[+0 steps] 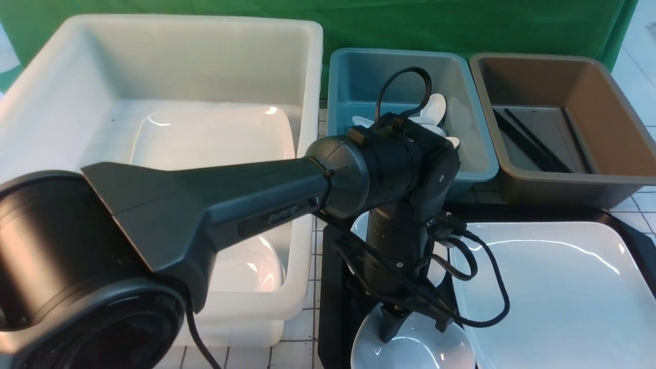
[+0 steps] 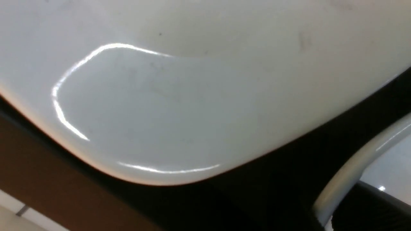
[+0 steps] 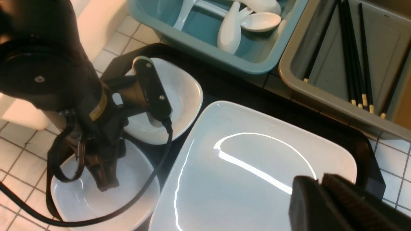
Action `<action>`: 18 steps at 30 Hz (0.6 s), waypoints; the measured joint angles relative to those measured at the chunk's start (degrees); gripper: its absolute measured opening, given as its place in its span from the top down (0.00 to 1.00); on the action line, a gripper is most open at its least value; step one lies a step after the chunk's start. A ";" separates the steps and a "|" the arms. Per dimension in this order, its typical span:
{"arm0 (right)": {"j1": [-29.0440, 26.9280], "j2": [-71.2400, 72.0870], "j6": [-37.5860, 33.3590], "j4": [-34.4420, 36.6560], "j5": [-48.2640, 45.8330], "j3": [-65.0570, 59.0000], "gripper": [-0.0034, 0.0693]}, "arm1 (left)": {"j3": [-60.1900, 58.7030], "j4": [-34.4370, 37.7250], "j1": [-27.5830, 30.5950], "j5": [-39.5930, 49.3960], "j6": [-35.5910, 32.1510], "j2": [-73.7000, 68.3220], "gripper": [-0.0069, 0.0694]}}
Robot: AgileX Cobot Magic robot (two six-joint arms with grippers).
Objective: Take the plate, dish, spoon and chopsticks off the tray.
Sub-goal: Use the left arm to grab a small plate from the dinner plate, then use the left arm to put the small plate into the large storage box on the left
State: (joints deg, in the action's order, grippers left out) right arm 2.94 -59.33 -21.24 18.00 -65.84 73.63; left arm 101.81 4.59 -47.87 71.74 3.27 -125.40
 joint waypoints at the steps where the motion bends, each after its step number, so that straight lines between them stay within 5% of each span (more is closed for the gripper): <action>1: 0.00 0.00 0.00 0.00 0.00 -0.07 0.82 | 0.00 0.00 0.00 -0.16 0.00 0.37 0.77; 7: 0.00 0.00 0.00 0.04 0.00 -0.07 0.81 | 0.00 0.00 0.00 -0.23 0.30 4.53 0.89; 18: 0.00 0.00 -0.04 0.11 0.05 -0.07 0.80 | 0.13 -0.46 0.19 -1.48 1.16 7.61 0.92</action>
State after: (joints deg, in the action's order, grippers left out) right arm 2.94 -59.33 -21.27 18.11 -65.80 73.56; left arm 101.94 4.14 -47.68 70.26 4.43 -117.79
